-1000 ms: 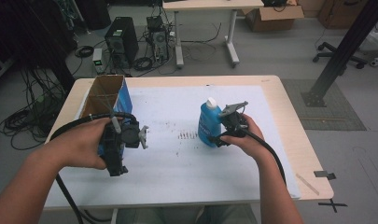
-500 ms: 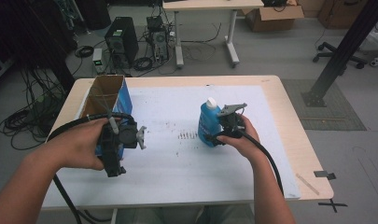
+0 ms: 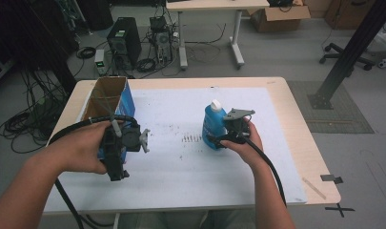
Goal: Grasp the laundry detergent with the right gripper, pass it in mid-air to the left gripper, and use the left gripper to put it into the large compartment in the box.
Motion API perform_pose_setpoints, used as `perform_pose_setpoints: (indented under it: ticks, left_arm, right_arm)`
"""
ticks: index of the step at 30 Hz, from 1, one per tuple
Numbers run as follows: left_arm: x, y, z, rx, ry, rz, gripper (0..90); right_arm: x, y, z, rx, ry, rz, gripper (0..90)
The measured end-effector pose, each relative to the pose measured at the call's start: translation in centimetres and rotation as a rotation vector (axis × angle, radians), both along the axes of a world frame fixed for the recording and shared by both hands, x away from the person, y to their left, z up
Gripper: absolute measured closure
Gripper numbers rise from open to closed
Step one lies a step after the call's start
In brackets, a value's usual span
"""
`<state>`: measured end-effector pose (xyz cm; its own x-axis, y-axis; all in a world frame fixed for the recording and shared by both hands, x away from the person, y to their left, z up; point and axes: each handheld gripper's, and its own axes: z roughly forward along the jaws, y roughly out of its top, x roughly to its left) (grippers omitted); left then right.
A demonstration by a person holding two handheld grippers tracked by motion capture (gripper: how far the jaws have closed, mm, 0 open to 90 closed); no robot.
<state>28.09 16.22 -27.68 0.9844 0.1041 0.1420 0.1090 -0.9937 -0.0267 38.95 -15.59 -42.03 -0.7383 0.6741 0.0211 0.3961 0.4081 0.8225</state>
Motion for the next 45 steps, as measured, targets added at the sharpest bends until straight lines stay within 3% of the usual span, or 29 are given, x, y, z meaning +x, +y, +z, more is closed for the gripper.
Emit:
perform_pose_setpoints:
  ticks: [22, 31, 45]
  left_arm:
    - [-0.07, -0.01, 0.01, 0.002, -0.002, 0.001, 0.3]
    - [-0.12, 0.26, -0.11, 0.005, -0.005, 0.010, 0.3]
    - [-0.06, 0.22, -0.30, 0.016, -0.003, 0.009, 0.3]
  right_arm:
    - [-0.57, 0.39, -0.33, 0.066, -0.069, -0.039, 4.4]
    - [-0.62, 0.57, -0.71, 0.068, -0.064, -0.069, 10.5]
    - [-0.73, 0.54, -0.68, 0.094, -0.057, -0.069, 15.8]
